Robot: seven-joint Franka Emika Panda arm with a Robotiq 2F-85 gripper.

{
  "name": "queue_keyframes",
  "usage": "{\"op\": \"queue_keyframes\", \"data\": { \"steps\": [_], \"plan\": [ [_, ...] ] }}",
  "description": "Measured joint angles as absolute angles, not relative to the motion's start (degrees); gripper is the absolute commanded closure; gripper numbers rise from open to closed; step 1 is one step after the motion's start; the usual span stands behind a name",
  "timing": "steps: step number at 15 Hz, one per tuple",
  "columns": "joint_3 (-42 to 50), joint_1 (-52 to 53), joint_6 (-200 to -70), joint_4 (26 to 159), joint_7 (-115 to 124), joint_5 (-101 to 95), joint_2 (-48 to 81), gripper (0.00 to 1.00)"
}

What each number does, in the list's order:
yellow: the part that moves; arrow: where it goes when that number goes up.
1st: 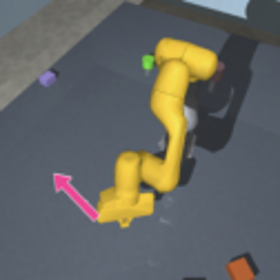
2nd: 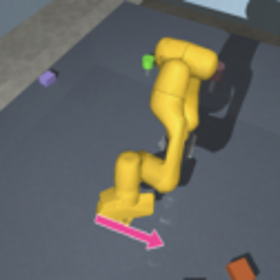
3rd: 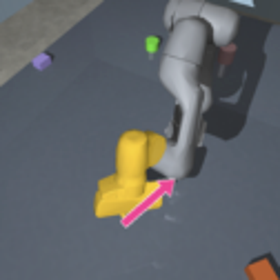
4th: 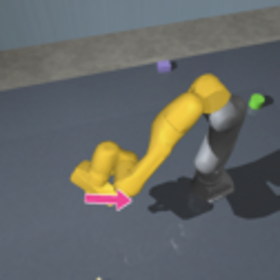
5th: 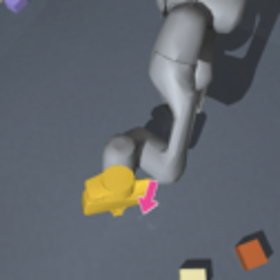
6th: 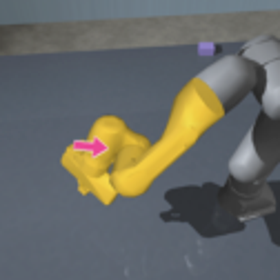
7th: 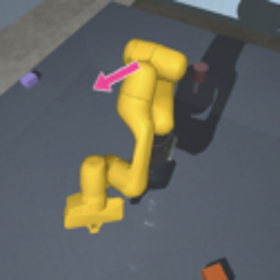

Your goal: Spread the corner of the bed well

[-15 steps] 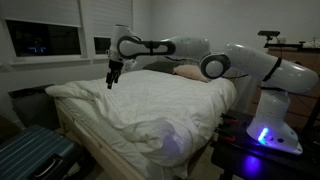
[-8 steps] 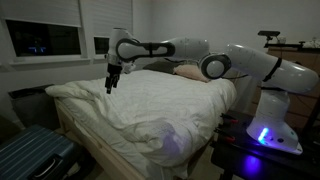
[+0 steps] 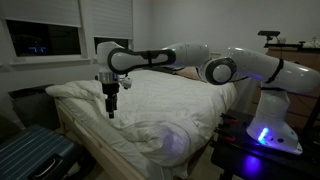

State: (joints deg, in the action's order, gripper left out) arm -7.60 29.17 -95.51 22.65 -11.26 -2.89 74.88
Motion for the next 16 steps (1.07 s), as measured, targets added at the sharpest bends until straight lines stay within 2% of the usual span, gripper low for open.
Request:
{"op": "queue_keyframes", "data": {
  "steps": [6,12,16],
  "plan": [
    [-8.5,30.3,-84.3,22.1,-13.4,-2.0,77.3,0.0],
    [-8.6,30.1,-83.6,21.6,-17.1,-1.6,81.5,0.0],
    [-12.2,30.2,-80.7,21.6,-22.1,2.4,83.6,0.0]
  ]
}}
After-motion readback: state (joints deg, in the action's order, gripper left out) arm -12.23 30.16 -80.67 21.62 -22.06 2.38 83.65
